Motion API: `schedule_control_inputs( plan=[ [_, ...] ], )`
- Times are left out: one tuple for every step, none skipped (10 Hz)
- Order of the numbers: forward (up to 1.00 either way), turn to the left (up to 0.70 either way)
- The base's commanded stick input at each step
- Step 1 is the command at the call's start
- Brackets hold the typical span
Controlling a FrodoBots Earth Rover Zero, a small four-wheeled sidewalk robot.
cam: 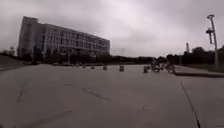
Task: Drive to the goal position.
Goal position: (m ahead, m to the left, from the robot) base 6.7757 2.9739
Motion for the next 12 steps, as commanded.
schedule_control_inputs(
  plan=[
    [0.7,0.06],
    [0.7,0.06],
    [0.7,0.06],
    [0.7,0.06],
    [0.7,0.06],
    [0.7,0.06],
    [0.7,0.06],
    [0.7,0.06],
    [0.7,0.06],
    [0.7,0.06],
    [0.7,0.06],
    [0.7,0.06]
  ],
)
